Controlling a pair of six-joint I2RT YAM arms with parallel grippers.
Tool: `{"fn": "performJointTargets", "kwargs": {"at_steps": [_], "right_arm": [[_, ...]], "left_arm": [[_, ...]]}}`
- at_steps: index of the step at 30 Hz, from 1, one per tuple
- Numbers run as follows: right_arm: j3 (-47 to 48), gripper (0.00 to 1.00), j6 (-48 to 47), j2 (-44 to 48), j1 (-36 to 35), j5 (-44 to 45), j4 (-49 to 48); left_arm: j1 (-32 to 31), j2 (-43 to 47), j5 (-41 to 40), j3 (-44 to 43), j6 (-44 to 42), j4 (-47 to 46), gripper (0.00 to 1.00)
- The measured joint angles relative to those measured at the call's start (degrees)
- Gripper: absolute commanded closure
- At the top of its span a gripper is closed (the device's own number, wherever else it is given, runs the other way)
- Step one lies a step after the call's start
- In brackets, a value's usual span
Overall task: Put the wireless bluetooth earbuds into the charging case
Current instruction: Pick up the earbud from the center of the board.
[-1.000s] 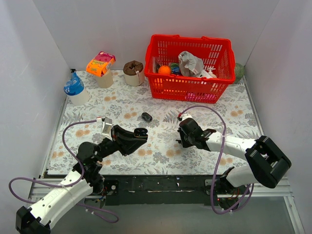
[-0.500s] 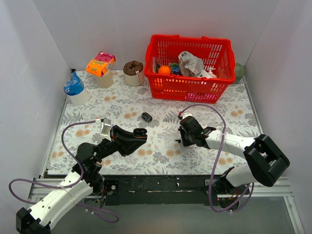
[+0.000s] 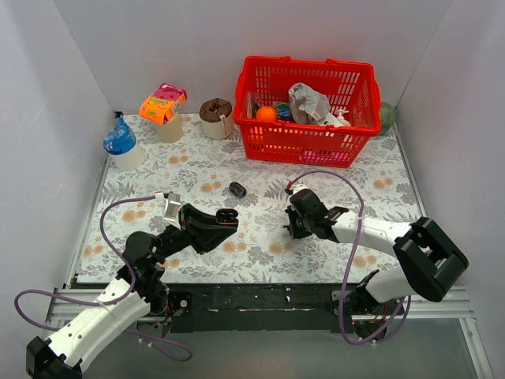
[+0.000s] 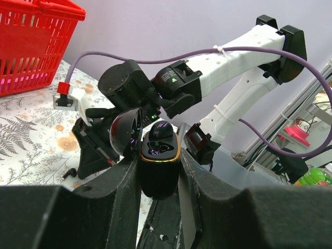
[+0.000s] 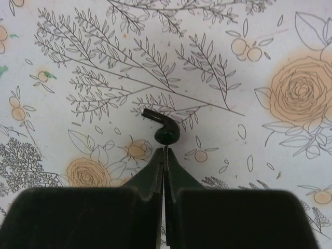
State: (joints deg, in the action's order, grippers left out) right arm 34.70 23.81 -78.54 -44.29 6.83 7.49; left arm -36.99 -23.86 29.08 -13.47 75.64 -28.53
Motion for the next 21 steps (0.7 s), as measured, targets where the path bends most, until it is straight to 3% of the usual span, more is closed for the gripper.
{"fn": "performJointTargets", "kwargs": {"at_steps": [10,15,21], "right_arm": [[4.7,0.99,-0.9,-5.2,-0.2,2.9,0.1],[6.8,0.89,-3.0,-6.8,-0.2,6.5,2.1],[7.1,0.87,-5.1,-6.8,0.0,8.5,3.2]], "left_arm": [[0.0,2.6,-0.1,0.0,-0.7,2.1,1.0],[0.0,2.6,-0.1,0.0,-1.3,2.3,1.0],[0.0,2.0,-0.1,0.0,-1.5,2.1,1.0]]}}
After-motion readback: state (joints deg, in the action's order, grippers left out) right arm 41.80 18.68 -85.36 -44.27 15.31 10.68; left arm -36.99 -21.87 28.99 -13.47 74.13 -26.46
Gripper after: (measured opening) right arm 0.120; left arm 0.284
